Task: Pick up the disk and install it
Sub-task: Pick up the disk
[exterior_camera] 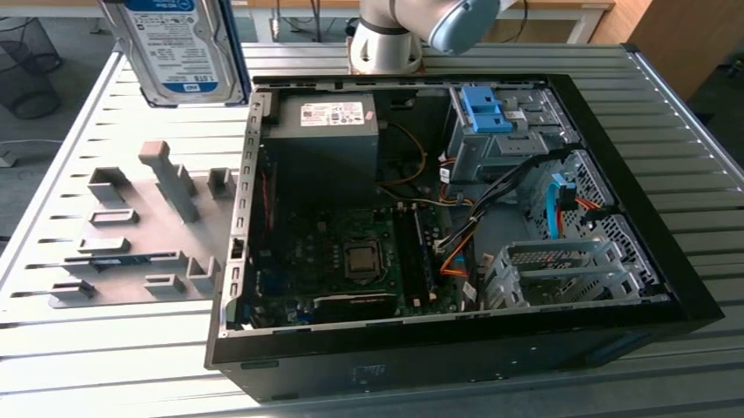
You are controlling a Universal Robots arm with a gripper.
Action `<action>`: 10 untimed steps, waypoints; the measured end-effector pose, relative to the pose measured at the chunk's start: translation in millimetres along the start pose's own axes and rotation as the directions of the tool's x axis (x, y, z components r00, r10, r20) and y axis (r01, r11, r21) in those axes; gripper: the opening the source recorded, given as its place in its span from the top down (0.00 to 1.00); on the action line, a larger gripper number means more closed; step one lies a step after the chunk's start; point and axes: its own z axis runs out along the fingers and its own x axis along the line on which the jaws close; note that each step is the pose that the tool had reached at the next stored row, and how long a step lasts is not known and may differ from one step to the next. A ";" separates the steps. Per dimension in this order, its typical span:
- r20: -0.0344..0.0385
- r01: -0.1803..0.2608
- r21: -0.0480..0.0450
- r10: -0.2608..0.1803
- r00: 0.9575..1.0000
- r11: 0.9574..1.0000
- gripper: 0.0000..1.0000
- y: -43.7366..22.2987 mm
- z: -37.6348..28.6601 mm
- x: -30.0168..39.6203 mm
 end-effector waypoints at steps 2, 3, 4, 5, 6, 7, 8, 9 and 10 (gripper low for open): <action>0.000 0.000 0.000 0.000 1.000 1.000 0.64 -4.8 0.0 -0.1; 0.000 0.000 0.000 0.000 1.000 1.000 0.64 -6.9 0.0 -0.1; 0.000 0.000 0.000 0.000 1.000 1.000 0.64 -8.5 0.1 -0.1; -0.001 0.000 0.000 0.000 1.000 1.000 0.64 -9.9 0.1 -0.1; -0.001 0.000 0.000 0.000 1.000 1.000 0.64 -11.4 0.1 0.2; -0.001 0.000 0.000 0.000 1.000 1.000 0.64 -12.3 0.2 0.9; -0.002 0.000 0.000 0.000 1.000 1.000 0.64 -13.0 0.2 2.1; -0.002 0.000 0.000 0.000 1.000 1.000 0.64 -13.8 0.3 3.7; -0.002 0.000 0.000 0.000 1.000 1.000 0.64 -14.5 0.3 5.5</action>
